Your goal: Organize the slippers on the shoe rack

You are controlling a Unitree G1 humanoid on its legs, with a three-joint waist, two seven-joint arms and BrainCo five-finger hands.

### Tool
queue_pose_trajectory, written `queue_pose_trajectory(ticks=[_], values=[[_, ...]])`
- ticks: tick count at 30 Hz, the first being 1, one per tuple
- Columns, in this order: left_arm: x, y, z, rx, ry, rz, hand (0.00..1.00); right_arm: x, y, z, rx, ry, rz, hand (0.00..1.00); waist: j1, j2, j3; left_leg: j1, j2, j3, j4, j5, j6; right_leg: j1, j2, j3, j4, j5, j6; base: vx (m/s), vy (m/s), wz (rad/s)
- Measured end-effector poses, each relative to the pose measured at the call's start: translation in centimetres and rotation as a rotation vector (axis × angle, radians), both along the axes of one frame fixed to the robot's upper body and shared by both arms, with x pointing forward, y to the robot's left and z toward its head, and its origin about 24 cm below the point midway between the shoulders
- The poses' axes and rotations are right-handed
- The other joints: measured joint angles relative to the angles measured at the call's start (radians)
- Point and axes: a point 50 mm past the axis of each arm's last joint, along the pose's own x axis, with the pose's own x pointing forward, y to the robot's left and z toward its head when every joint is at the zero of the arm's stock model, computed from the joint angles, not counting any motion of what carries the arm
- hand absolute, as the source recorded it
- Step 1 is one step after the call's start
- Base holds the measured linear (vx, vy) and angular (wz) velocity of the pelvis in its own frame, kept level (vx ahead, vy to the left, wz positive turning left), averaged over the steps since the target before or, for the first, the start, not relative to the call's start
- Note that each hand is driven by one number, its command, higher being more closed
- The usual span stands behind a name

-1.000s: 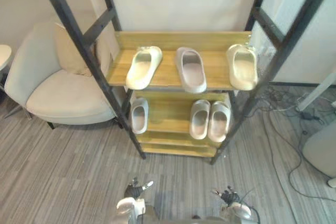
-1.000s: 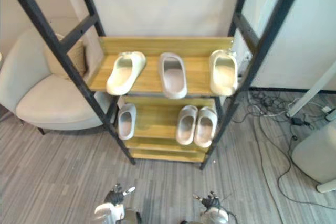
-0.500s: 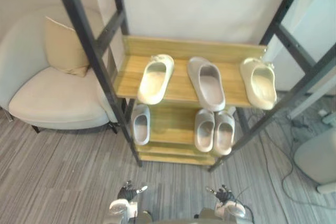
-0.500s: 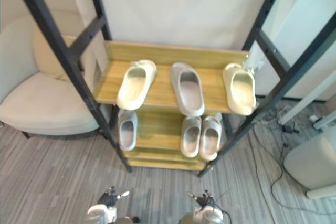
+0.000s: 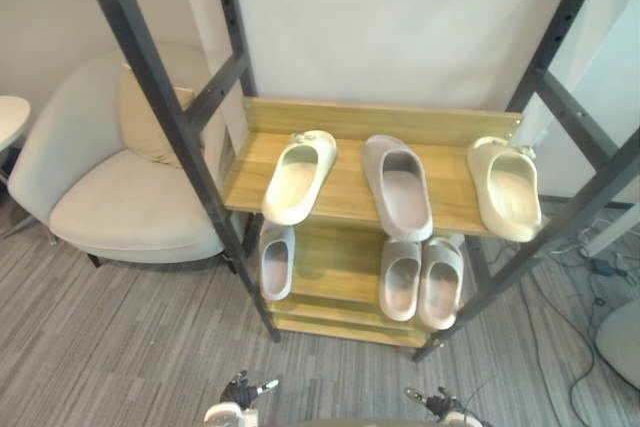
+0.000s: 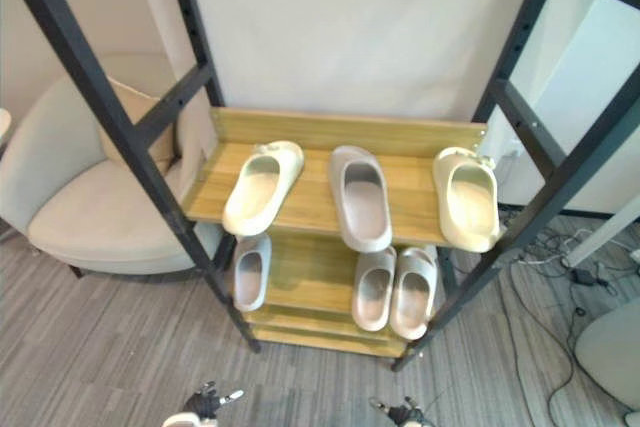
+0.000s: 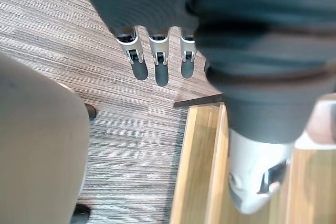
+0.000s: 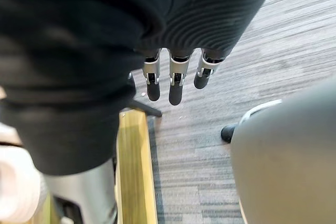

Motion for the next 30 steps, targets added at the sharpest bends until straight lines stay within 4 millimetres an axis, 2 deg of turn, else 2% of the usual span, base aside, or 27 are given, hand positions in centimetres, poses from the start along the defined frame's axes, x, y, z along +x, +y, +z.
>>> queue_pose_trajectory(ticks=[2,7,10,14,17,21,25,30], values=[[0.0,0.1,0.0,0.008,0.004,-0.014,0.0,-0.2,0.0,0.0,0.0,0.005,0.002,0.0,0.0,-0.009,-0.006,0.001,-0.008,0.0,-0.001,0.0,0.0,0.004,-0.006,0.004,-0.01,0.004,0.001,0.0,0.057,-0.01],[0.2,0.1,0.0,0.019,0.006,-0.05,0.0,0.0,0.1,0.1,-0.012,-0.009,0.018,0.0,-0.001,-0.008,-0.007,0.003,-0.016,0.003,-0.005,0.0,0.001,-0.002,-0.011,0.014,-0.02,0.006,0.005,-0.02,0.028,-0.03],[0.3,0.0,0.0,0.019,0.005,-0.053,0.0,1.7,0.0,1.3,-0.064,-0.122,0.077,0.0,-0.006,-0.001,-0.006,-0.006,-0.016,0.009,-0.009,0.001,0.002,-0.018,-0.01,0.026,-0.025,0.012,0.007,-0.01,0.007,-0.12],[0.4,-0.2,0.1,0.027,0.005,-0.09,0.0,5.8,-0.2,5.2,-0.144,-0.385,0.14,0.0,-0.016,0.006,-0.004,-0.007,-0.014,0.021,-0.02,0.001,0.003,-0.033,-0.002,0.058,-0.045,0.03,0.005,0.02,0.008,-0.24],[0.5,-0.3,0.1,0.032,0.004,-0.115,0.0,7.3,-0.2,8.4,-0.22,-0.549,0.198,0.0,-0.028,0.006,-0.003,-0.006,-0.014,0.022,-0.023,0.0,0.003,-0.034,0.002,0.078,-0.061,0.04,0.007,0.04,0.001,-0.22],[0.6,-0.6,0.1,0.04,0.003,-0.152,0.0,7.9,-0.4,11.2,-0.289,-0.684,0.224,0.0,-0.035,0.003,-0.002,-0.005,-0.013,0.022,-0.023,-0.001,0.005,-0.033,0.005,0.103,-0.081,0.057,0.005,0.03,-0.002,-0.2],[0.6,-0.8,0.1,0.046,0.003,-0.193,0.0,7.8,-0.6,13.0,-0.342,-0.746,0.244,0.0,-0.046,0.003,-0.002,-0.004,-0.013,0.024,-0.023,-0.003,0.006,-0.033,0.006,0.116,-0.092,0.068,0.009,-0.03,-0.005,-0.11],[0.7,-1.1,0.1,0.049,0.0,-0.226,0.0,8.6,-0.5,16.7,-0.392,-0.927,0.246,0.0,-0.05,0.003,-0.002,-0.005,-0.014,0.023,-0.027,-0.004,0.005,-0.046,0.006,0.125,-0.091,0.078,0.013,-0.07,-0.012,-0.04]])
